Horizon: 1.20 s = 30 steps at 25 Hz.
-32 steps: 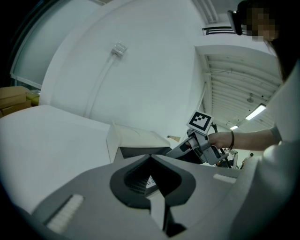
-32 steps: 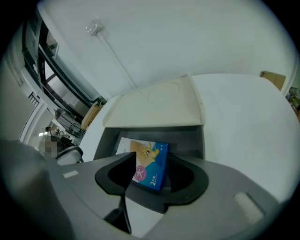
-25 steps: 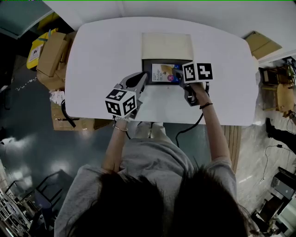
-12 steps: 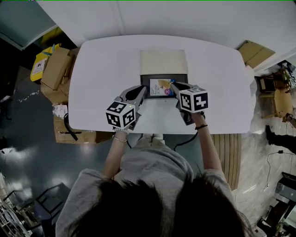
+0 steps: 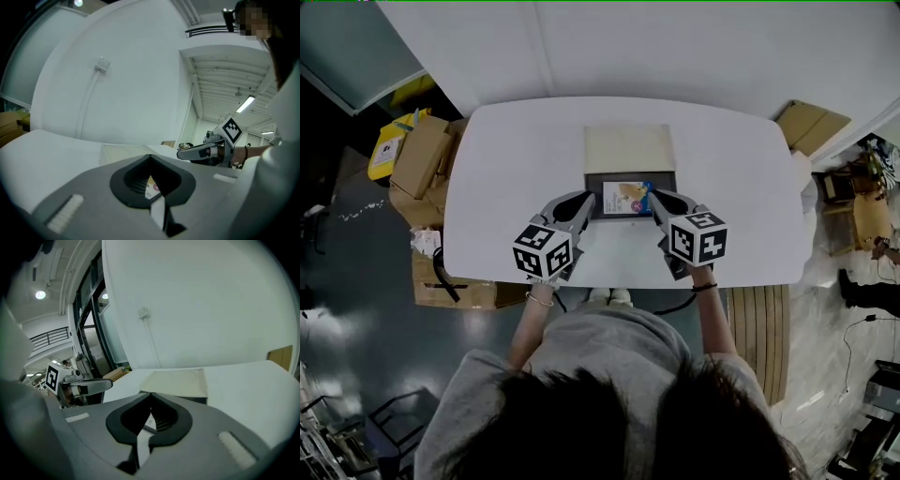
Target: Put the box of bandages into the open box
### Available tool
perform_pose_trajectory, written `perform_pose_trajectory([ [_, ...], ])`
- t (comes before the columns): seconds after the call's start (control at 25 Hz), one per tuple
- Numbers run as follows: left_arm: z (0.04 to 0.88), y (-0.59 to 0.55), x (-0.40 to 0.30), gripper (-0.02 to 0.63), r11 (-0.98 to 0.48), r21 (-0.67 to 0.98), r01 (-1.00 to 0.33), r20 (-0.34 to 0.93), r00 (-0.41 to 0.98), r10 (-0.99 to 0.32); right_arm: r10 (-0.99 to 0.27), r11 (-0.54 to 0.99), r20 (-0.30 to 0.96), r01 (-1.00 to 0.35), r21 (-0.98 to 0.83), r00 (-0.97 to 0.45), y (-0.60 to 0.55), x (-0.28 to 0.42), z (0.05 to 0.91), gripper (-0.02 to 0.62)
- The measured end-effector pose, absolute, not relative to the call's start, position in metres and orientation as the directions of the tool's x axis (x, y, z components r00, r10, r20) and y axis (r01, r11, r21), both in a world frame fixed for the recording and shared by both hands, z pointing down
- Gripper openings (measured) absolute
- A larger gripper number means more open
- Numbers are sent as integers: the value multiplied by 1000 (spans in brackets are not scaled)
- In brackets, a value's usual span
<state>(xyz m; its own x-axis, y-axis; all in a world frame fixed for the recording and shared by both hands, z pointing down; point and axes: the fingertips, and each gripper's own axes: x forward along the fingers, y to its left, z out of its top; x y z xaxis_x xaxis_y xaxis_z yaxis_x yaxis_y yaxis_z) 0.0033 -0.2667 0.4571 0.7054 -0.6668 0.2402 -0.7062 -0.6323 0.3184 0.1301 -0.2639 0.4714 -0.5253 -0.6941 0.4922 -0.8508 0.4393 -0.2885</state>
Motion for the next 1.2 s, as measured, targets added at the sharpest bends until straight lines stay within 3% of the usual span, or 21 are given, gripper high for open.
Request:
perform_pose_trajectory([
  [0.72, 407, -259, -16, -6, -644, 244, -726, 166, 685, -709, -793, 481, 214, -802, -355, -570, -250, 134, 388, 12],
  [1.2, 396, -261, -26, -6, -624, 246, -741, 141, 665, -734, -830, 453, 160, -813, -367, -535, -242, 154, 375, 12],
])
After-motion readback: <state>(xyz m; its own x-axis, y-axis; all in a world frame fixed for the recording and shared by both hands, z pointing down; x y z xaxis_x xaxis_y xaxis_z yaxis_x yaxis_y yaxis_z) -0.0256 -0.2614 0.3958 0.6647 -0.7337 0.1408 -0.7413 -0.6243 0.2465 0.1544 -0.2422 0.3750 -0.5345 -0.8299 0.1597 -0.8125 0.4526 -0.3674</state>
